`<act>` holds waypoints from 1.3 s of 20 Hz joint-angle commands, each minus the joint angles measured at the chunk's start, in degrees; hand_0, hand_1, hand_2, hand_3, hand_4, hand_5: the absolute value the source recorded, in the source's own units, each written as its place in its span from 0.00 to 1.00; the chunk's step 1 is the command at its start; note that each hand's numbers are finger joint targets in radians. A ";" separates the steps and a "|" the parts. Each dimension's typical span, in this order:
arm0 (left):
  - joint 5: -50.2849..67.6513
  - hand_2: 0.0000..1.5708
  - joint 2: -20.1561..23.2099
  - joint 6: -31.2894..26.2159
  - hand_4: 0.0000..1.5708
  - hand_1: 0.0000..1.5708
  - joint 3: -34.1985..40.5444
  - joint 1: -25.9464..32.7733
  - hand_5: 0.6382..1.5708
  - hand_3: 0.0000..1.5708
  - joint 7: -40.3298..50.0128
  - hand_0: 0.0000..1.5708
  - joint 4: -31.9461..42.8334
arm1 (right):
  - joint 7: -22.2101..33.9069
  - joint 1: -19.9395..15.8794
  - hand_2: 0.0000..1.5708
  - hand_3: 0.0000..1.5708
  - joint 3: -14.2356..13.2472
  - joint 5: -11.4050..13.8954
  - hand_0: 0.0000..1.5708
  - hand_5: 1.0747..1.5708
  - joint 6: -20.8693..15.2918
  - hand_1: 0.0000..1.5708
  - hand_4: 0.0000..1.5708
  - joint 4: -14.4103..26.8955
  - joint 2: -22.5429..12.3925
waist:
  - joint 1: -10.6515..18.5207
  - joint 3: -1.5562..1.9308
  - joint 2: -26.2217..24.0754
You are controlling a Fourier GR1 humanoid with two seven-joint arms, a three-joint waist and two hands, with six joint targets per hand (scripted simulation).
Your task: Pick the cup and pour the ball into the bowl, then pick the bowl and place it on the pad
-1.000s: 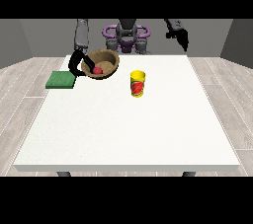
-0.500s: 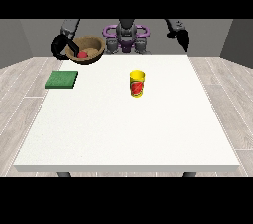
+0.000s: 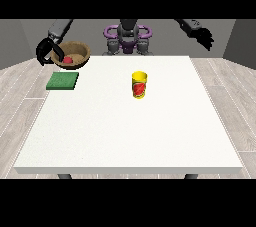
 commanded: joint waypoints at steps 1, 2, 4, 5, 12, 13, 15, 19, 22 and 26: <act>6.89 0.00 10.56 -7.08 0.83 0.00 9.99 -1.83 1.00 0.00 -2.80 0.00 4.82 | -3.38 1.09 1.00 0.00 -1.75 -1.51 1.00 1.00 0.47 1.00 0.55 -1.35 -0.63 | -0.38 -0.06 3.59; 7.81 0.00 12.35 -8.87 0.82 0.00 11.17 -1.25 1.00 0.00 -3.18 0.00 5.82 | -4.08 1.68 1.00 0.00 -2.45 -2.05 1.00 1.00 1.96 1.00 0.55 -1.04 -2.07 | -0.19 -0.05 4.01; 8.93 0.00 13.71 -12.16 0.81 0.00 12.33 -0.26 1.00 0.00 -6.53 0.00 7.72 | -4.87 1.18 1.00 0.00 -3.04 -1.23 1.00 1.00 -0.04 1.00 0.52 -1.05 -3.49 | 1.35 -0.06 5.86; 9.89 0.00 14.69 -11.49 0.82 0.00 12.78 -3.06 1.00 0.00 -3.20 0.00 7.17 | -7.99 0.82 1.00 0.00 -3.80 -1.71 1.00 1.00 -0.20 1.00 0.51 0.14 -2.75 | 1.45 0.00 7.42; 10.23 0.00 16.13 -13.53 0.76 0.00 14.46 -1.92 0.99 0.00 -8.97 0.00 10.14 | -10.20 -1.40 1.00 0.00 -7.93 -4.41 1.00 0.99 0.69 1.00 0.44 4.21 -5.30 | 2.31 0.02 10.99; 10.99 0.00 18.96 -15.82 0.75 0.00 15.13 -1.41 0.99 0.00 -6.48 0.00 10.72 | -8.43 0.77 1.00 0.16 -8.67 -4.88 1.00 0.98 -3.22 1.00 0.35 4.42 -2.52 | 2.11 0.02 8.82; 11.17 0.00 17.50 -14.30 0.76 0.00 14.52 -2.97 0.98 0.00 -6.76 0.00 8.09 | -8.37 -2.19 1.00 0.66 -10.23 -3.84 0.99 0.98 -1.77 0.99 0.00 6.41 -11.09 | 2.83 0.06 12.62; 11.00 0.00 17.40 -14.65 0.75 0.00 14.10 -2.37 0.98 0.00 -7.34 0.00 8.07 | -7.97 -3.42 0.43 0.67 -9.39 -4.49 0.39 0.90 -0.45 0.39 0.00 9.23 -7.89 | 3.46 0.02 12.27; 12.06 0.00 18.63 -16.71 0.75 0.00 14.94 -1.71 0.98 0.00 -6.81 0.00 10.33 | -5.73 -4.58 0.27 0.41 -9.35 -5.32 0.00 0.78 2.81 0.00 0.00 8.99 -9.44 | 3.71 0.01 10.37; 9.43 0.00 14.45 -11.67 0.69 0.00 9.89 -3.44 1.00 0.00 -2.00 0.00 4.37 | -4.31 -5.65 0.00 0.08 -6.96 -3.08 0.00 0.59 0.84 0.00 0.00 9.80 -7.69 | 2.51 0.05 6.66</act>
